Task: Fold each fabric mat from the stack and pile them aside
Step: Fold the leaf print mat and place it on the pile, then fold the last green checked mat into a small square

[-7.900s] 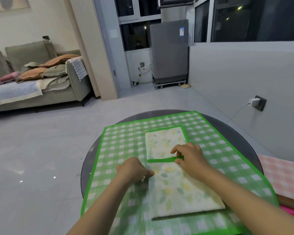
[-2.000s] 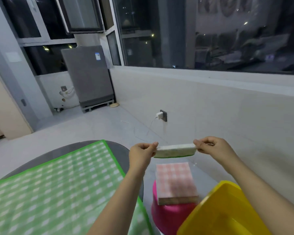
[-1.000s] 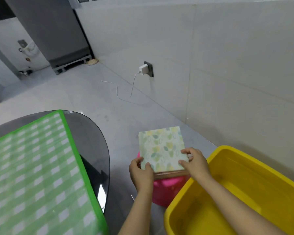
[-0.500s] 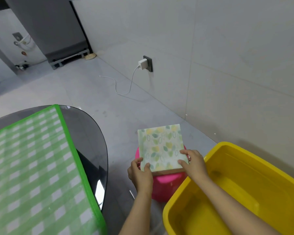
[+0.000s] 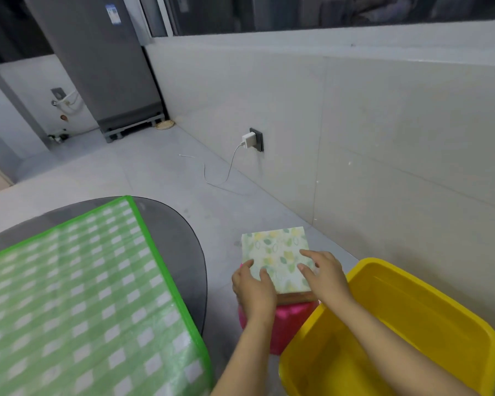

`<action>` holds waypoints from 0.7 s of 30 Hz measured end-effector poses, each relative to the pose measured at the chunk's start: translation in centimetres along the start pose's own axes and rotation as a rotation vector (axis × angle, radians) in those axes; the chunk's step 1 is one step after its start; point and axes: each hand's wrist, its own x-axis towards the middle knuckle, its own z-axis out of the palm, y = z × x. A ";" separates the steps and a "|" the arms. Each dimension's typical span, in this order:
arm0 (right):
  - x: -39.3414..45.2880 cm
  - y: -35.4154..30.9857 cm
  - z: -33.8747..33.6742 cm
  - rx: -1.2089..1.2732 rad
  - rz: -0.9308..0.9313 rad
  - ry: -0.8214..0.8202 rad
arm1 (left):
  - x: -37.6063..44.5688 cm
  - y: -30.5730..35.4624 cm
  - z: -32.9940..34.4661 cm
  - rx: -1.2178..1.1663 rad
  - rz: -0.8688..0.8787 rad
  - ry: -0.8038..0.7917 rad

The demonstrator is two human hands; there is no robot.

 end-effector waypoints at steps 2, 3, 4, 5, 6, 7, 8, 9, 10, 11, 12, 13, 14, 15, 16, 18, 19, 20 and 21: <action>-0.8 -3.1 -1.5 0.028 -0.077 0.014 | -1.1 2.0 -1.5 -0.075 0.077 -0.023; -1.3 -4.7 -2.2 0.049 -0.117 0.020 | -1.7 3.0 -2.5 -0.110 0.117 -0.031; -1.8 -6.4 -2.9 0.071 -0.159 0.022 | -2.1 3.9 -3.7 -0.138 0.157 -0.038; -2.4 -8.1 -3.6 0.092 -0.201 0.019 | -2.6 4.8 -5.0 -0.155 0.196 -0.044; -3.1 -9.8 -4.2 0.112 -0.243 0.012 | -3.1 5.4 -6.4 -0.168 0.234 -0.048; -3.8 -11.5 -4.7 0.132 -0.283 0.004 | -3.5 6.0 -8.0 -0.179 0.270 -0.053; -4.6 -13.2 -5.0 0.149 -0.320 -0.009 | -4.0 6.3 -9.6 -0.186 0.304 -0.059; -5.6 -14.9 -5.2 0.159 -0.355 -0.028 | -4.4 6.5 -11.3 -0.186 0.334 -0.062; -6.5 -16.4 -5.2 0.162 -0.389 -0.052 | -4.9 6.6 -13.1 -0.185 0.360 -0.059; -7.5 -17.8 -5.1 0.162 -0.422 -0.079 | -5.3 6.5 -14.9 -0.182 0.380 -0.051; -8.6 -19.1 -4.9 0.162 -0.455 -0.105 | -5.8 6.3 -16.7 -0.175 0.395 -0.043; -9.6 -20.3 -4.6 0.164 -0.486 -0.128 | -6.2 6.0 -18.4 -0.166 0.408 -0.033; -10.6 -21.4 -4.2 0.172 -0.516 -0.145 | -6.6 5.5 -20.2 -0.157 0.420 -0.025; -11.6 -22.3 -3.6 0.184 -0.544 -0.159 | -7.1 5.0 -21.9 -0.147 0.428 -0.019; -12.7 -23.2 -3.0 0.193 -0.570 -0.169 | -7.7 4.3 -23.5 -0.132 0.433 -0.015; -14.7 -24.5 -1.6 0.194 -0.614 -0.198 | -8.8 2.9 -26.5 -0.095 0.444 0.003; -15.7 -25.0 -0.8 0.186 -0.630 -0.226 | -9.4 2.1 -27.9 -0.074 0.447 0.012; -16.5 -25.4 0.0 0.177 -0.645 -0.262 | -9.9 1.3 -29.2 -0.054 0.446 0.017; -17.5 -25.8 1.1 0.169 -0.655 -0.303 | -10.6 0.2 -30.6 -0.035 0.439 0.022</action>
